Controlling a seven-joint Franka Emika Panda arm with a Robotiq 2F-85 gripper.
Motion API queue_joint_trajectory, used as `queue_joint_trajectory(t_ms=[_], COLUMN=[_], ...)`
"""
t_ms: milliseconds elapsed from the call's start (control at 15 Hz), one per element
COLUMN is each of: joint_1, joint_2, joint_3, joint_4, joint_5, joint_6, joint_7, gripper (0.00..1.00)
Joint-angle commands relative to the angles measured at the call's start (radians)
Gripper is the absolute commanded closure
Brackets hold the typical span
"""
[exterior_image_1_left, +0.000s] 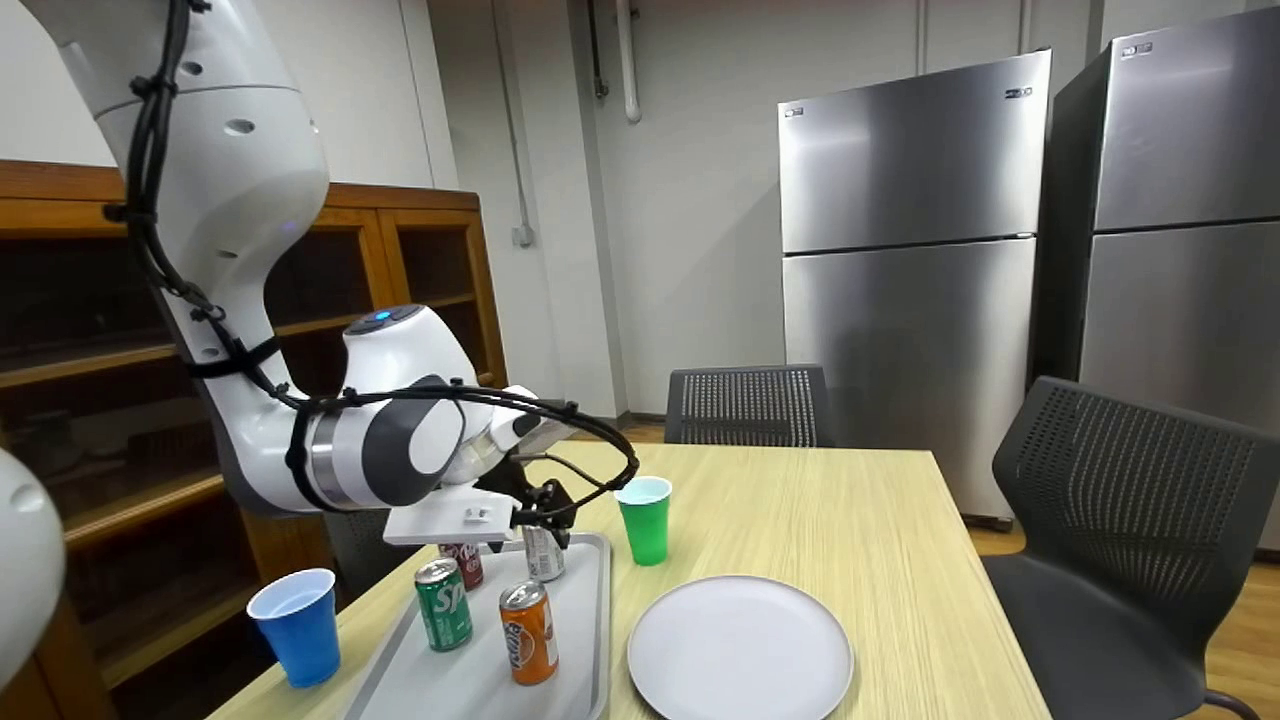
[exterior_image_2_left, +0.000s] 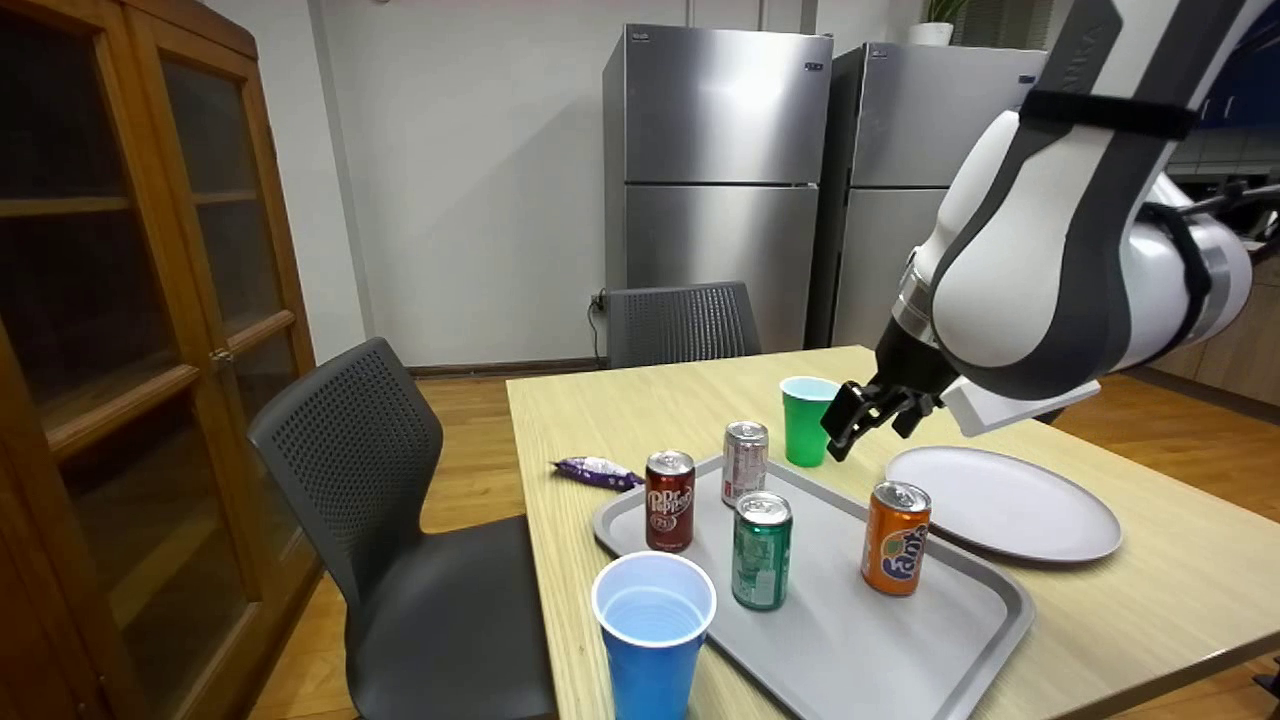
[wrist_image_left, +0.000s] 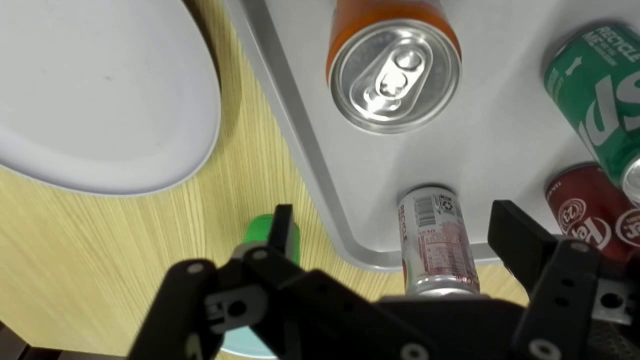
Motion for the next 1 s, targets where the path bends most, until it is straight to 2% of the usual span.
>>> queue_joint_trajectory(t_ms=[0,200,933], joint_1=[0.003,0.002,-0.006], joint_2=[-0.084,-0.112,-0.202], joint_3=[-0.017,-0.028,-0.041], joint_4=[-0.014,-0.007,0.069], joint_5=[-0.024,-0.03,-0.051], joint_6=[-0.035,-0.047,-0.304], joint_7=[-0.039,-0.051,-0.06], gripper=[0.0,0.0,0.0])
